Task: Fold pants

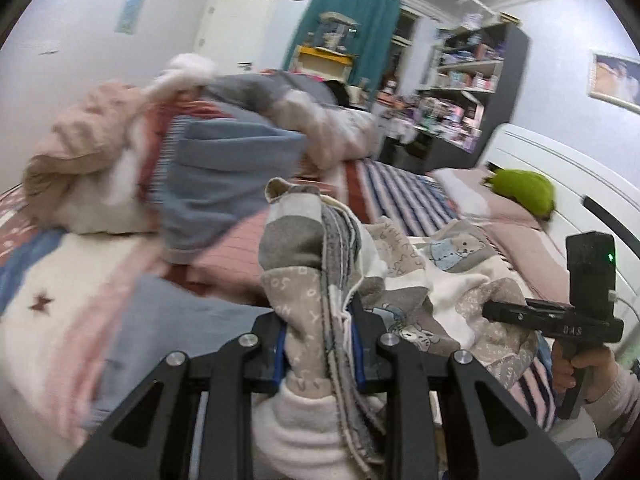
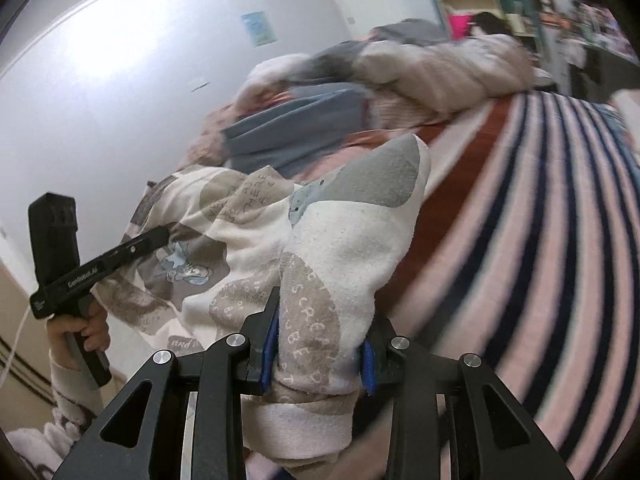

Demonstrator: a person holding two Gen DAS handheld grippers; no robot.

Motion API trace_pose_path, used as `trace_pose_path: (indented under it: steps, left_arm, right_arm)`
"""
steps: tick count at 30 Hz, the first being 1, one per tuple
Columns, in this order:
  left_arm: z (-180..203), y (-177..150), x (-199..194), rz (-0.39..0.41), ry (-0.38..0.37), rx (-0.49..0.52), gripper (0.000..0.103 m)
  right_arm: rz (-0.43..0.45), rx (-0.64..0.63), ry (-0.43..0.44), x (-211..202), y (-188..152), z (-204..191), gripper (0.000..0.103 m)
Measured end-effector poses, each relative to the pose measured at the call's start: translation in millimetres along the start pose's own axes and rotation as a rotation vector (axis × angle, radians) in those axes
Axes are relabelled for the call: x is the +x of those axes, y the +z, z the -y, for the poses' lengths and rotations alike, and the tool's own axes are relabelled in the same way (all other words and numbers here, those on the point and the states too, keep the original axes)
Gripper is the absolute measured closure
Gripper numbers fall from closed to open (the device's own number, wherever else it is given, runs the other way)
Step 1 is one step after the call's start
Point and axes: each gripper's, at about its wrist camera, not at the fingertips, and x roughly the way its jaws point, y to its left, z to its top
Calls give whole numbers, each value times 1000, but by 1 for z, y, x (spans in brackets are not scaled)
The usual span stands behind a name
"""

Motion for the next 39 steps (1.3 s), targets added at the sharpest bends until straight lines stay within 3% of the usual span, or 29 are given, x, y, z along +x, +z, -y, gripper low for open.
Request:
trace_pose_path:
  steps: [9,14,19,31,39]
  left_arm:
    - [-87,-15,-13,13,212,-103,82]
    - [-107,-33,12,-74,253,-130,80]
    - [-113,-48,26,-107,277,-151,69]
    - [-103,-44,20,-108,337,-125,64]
    - [-84,-37,4,-77,445,-63,48]
  right_arm:
    - [-89,-53,123,79,9,-58,76]
    - [-143,-64,123,103,-4,-71,76]
    - [-205,-31,112,116,-20,-63,75]
    - [-178,-58,82,109,-19,-62,68]
    - [-162,-88,51,91,-21,-63,66]
